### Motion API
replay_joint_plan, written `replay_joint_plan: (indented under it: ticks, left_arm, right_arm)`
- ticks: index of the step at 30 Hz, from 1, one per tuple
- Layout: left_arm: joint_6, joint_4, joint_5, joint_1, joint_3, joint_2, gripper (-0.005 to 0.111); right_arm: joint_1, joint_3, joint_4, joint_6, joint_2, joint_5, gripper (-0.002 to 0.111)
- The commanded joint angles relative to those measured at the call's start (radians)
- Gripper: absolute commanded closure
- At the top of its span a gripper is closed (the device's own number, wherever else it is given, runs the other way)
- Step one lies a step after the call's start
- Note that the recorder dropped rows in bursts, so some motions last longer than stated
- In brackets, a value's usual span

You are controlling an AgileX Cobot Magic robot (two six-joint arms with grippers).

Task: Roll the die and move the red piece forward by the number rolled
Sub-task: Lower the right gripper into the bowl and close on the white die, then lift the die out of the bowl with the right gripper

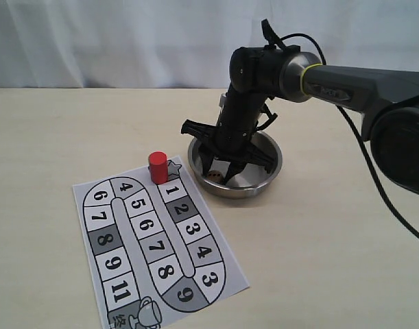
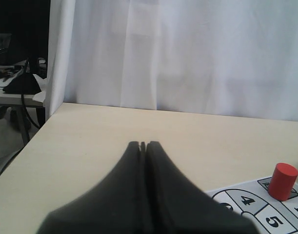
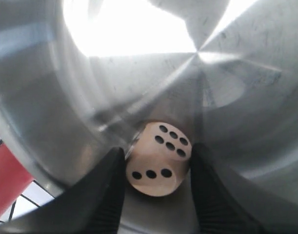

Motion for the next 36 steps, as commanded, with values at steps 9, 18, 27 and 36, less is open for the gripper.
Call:
replay_joint_plan:
  ticks: [9, 18, 27, 36]
  left_arm:
    - [-0.002, -0.002, -0.007, -0.006, -0.006, -0.001, 0.107]
    - [-0.002, -0.002, -0.005, -0.006, -0.006, -0.001, 0.107]
    - [-0.002, -0.002, -0.005, -0.006, -0.006, -0.001, 0.107]
    - [-0.002, -0.002, -0.005, -0.006, -0.006, -0.001, 0.107]
  right_arm:
    - [-0.071, -0.004, -0.071, -0.126, -0.005, -0.084, 0.104]
    - [-0.084, -0.004, -0.067, -0.199, -0.052, -0.107, 0.104]
    - [-0.082, 0.002, -0.067, -0.318, -0.052, -0.122, 0.063]
    - [-0.074, 0.002, -0.053, -0.368, -0.014, -0.163, 0.050]
